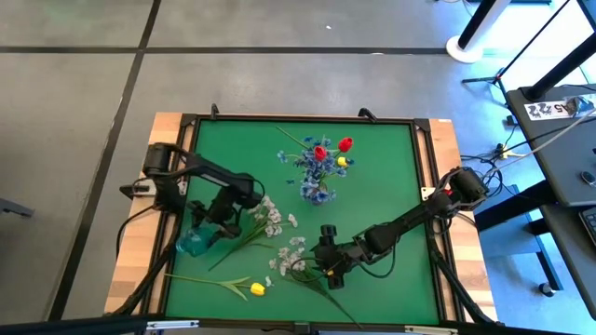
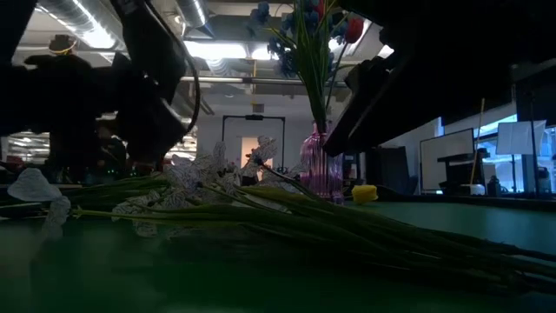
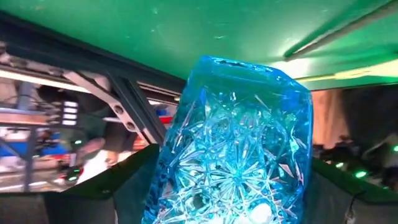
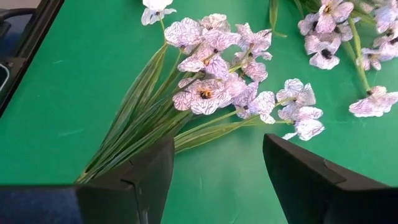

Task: Sort flowers into vase by color
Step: Move the blue vase to the bottom of the table

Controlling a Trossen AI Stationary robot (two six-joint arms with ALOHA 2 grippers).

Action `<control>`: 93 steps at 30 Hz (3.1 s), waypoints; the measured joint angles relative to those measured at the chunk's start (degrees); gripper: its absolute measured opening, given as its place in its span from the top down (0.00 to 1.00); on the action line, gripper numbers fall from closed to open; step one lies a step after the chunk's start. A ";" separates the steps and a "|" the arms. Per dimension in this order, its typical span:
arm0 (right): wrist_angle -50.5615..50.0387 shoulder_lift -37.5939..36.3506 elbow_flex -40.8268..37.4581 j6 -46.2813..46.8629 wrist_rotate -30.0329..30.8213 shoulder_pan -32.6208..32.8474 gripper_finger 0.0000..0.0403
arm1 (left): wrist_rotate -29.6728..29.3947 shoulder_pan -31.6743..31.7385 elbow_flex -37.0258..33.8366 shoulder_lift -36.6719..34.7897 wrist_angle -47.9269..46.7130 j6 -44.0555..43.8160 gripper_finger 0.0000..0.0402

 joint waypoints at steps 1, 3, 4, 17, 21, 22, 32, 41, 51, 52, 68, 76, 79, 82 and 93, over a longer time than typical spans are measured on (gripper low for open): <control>-0.04 0.00 0.00 0.08 0.00 0.00 0.39 | 0.00 -0.31 0.00 0.82 -0.02 1.19 0.26; -0.07 0.00 0.00 0.09 -0.02 0.00 0.39 | -0.18 -0.94 0.00 2.26 0.48 2.43 0.26; -0.07 0.00 0.00 0.09 -0.03 0.00 0.39 | -0.71 -1.25 0.02 2.88 1.00 2.50 0.26; -0.29 0.00 0.00 1.36 -0.03 0.00 0.39 | -7.79 -3.17 0.04 5.80 4.08 2.24 0.24; -0.17 0.00 0.00 1.32 -0.03 0.00 0.39 | -11.45 -3.20 0.04 5.77 3.09 2.45 0.24; 0.08 0.00 0.00 1.24 0.06 0.00 0.39 | -12.38 -3.41 0.04 5.59 2.73 2.85 0.25; 6.47 0.00 4.18 -7.46 9.00 0.26 0.39 | -11.40 -7.72 0.13 -1.80 4.29 2.85 0.27; 6.97 4.93 12.66 -25.06 31.74 9.02 0.39 | -0.67 -12.33 0.13 -17.60 25.25 -12.64 0.27; 21.79 21.25 26.70 -65.35 52.64 13.15 0.39 | -7.24 -10.77 0.13 -21.92 69.37 -42.25 0.27; 21.80 22.22 27.85 -68.99 54.84 13.14 0.39 | -8.84 -10.47 0.13 -21.92 71.17 -44.66 0.27; 21.28 25.07 31.73 -83.22 56.78 10.53 0.19 | -16.81 -10.19 0.03 -21.87 89.57 -55.32 0.27; 22.49 24.94 33.44 -85.49 60.15 7.32 0.01 | -13.84 -8.38 -0.04 -21.83 95.81 -54.24 0.27; 23.57 24.94 34.42 -86.20 61.34 5.97 0.02 | -11.74 -6.79 -0.04 -22.07 97.17 -52.69 0.27; 23.32 24.80 36.36 -87.43 61.58 4.69 0.04 | -9.52 -4.62 -0.04 -23.98 98.44 -50.69 0.27; 5.09 24.50 51.51 -90.38 57.74 2.29 0.07 | -15.81 -4.42 -0.02 -37.99 90.78 -41.31 0.27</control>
